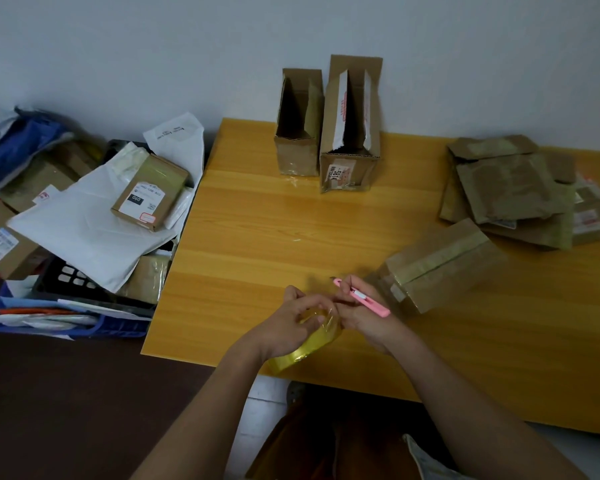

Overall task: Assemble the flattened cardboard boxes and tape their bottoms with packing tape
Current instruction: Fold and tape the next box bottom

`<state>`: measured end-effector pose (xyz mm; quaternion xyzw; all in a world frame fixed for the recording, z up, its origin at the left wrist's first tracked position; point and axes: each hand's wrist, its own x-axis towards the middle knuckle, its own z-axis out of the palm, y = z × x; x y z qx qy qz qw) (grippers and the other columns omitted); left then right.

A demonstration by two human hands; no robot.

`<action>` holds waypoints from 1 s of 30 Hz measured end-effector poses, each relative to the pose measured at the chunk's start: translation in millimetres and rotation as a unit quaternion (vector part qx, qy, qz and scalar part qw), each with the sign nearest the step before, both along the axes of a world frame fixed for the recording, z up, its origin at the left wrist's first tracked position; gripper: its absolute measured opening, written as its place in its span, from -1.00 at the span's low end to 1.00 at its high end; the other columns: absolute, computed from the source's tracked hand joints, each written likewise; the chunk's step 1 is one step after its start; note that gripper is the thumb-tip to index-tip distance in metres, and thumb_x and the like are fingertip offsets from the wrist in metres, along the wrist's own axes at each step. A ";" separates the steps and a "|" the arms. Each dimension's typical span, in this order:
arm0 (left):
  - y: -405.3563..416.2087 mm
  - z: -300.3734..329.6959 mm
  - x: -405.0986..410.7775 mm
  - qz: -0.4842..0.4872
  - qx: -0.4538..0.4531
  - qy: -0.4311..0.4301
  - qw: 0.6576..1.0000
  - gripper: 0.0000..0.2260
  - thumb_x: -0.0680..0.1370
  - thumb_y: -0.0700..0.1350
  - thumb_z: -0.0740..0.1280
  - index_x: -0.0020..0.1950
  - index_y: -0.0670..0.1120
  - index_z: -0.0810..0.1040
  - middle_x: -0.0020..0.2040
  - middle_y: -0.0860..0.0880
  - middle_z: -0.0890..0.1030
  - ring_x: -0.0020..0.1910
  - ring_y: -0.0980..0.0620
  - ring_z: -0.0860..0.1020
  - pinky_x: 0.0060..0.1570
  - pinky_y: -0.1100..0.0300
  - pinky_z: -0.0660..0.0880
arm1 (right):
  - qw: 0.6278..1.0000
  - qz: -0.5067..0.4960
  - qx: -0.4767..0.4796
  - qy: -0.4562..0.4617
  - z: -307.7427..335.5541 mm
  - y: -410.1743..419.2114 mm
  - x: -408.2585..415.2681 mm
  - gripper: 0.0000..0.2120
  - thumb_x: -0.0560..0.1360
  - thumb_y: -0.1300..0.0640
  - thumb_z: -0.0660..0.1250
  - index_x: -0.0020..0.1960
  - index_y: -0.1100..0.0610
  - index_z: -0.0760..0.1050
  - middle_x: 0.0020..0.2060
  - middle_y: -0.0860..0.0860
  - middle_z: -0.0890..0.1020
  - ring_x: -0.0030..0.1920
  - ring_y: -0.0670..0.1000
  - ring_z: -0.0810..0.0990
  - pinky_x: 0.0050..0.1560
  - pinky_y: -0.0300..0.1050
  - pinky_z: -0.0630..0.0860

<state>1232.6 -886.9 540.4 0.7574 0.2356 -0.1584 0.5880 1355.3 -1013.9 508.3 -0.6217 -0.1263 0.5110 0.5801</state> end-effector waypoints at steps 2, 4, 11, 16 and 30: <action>0.7 0.9 0.1 0.007 -0.001 0.001 1.000 -0.84 0.64 -0.14 0.23 0.11 0.09 0.54 -0.01 0.00 0.22 -0.06 0.12 0.31 -0.12 0.58 0.27 | 0.999 -0.035 -0.022 -0.028 -0.9 -1.4 4.5 -0.64 0.49 0.52 0.26 -0.20 0.11 0.25 -0.27 -0.07 0.55 -0.30 -0.07 0.48 -0.37 -0.17 0.45; 5.2 1.7 -2.7 0.028 -0.010 0.005 1.000 -0.84 0.64 -0.12 0.23 0.06 0.15 0.53 0.02 -0.02 0.25 0.02 0.05 0.34 -0.08 0.52 0.29 | 0.995 -0.078 -0.037 -0.057 0.9 -7.0 18.6 -0.66 0.52 0.49 0.24 -0.19 0.08 0.29 -0.20 0.01 0.56 -0.15 -0.04 0.58 -0.15 -0.02 0.62; 7.6 1.6 6.6 0.020 -0.008 0.023 1.000 -0.86 0.65 -0.11 0.21 0.11 0.10 0.52 0.04 -0.05 0.26 -0.04 0.05 0.34 -0.17 0.54 0.30 | 0.978 0.131 -0.043 -0.155 18.2 -12.7 31.1 -0.69 0.55 0.40 0.24 -0.11 0.01 0.29 -0.03 -0.05 0.56 0.04 -0.08 0.53 0.00 -0.17 0.48; 10.5 5.2 2.1 0.025 -0.006 0.026 0.999 -0.84 0.65 -0.13 0.23 0.12 0.10 0.53 -0.01 0.01 0.25 -0.02 0.16 0.32 -0.09 0.62 0.25 | 0.991 0.108 -0.029 -0.067 3.3 1.1 7.2 -0.65 0.52 0.41 0.29 -0.22 0.04 0.25 -0.21 -0.14 0.47 -0.20 -0.22 0.44 -0.25 -0.33 0.33; 35.8 22.5 -9.3 0.046 0.068 0.028 0.996 -0.78 0.57 -0.31 0.31 -0.15 -0.01 0.58 0.03 -0.08 0.24 0.01 0.03 0.34 -0.09 0.36 0.40 | 0.994 0.044 0.042 -0.089 22.8 32.1 -9.4 -0.56 0.35 0.62 0.34 -0.27 0.16 0.21 -0.25 0.05 0.63 -0.24 -0.11 0.69 -0.17 -0.29 0.55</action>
